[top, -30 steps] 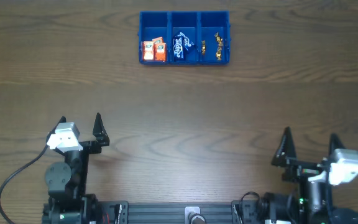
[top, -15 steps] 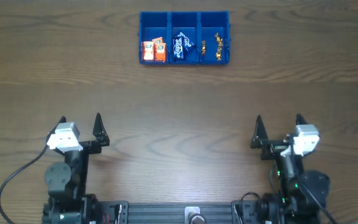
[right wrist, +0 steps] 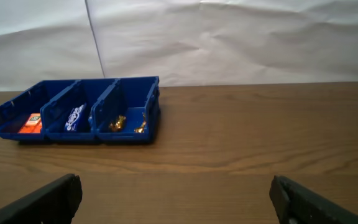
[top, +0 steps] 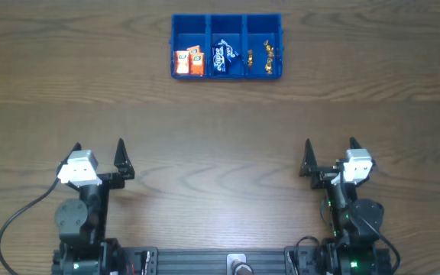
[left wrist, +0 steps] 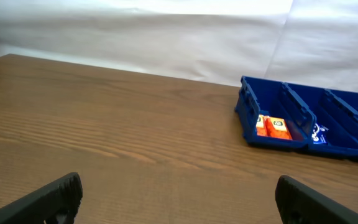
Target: Sort Candies Into Trays
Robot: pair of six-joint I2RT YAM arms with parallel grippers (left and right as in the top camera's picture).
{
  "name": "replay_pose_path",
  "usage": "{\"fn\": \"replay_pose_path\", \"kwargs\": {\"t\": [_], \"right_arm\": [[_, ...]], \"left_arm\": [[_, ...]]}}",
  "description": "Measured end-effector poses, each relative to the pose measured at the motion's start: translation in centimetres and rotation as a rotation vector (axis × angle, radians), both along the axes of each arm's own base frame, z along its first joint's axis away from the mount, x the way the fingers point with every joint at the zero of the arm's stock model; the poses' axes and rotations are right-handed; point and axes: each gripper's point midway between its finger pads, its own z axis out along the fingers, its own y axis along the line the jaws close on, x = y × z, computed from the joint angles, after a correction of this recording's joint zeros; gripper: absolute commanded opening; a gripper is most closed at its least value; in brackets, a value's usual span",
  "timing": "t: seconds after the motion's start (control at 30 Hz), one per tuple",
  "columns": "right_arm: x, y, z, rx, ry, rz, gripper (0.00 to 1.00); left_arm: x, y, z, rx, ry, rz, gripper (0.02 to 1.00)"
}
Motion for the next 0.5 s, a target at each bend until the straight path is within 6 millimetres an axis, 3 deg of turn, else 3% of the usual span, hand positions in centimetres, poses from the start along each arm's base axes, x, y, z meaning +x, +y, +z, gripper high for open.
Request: {"fn": "replay_pose_path", "kwargs": {"t": [0.5], "right_arm": [[0.01,-0.17,-0.02,-0.004,0.000,-0.010,0.998]], "left_arm": [[0.00,0.00,0.00,0.000,0.000,0.000,0.998]]}}
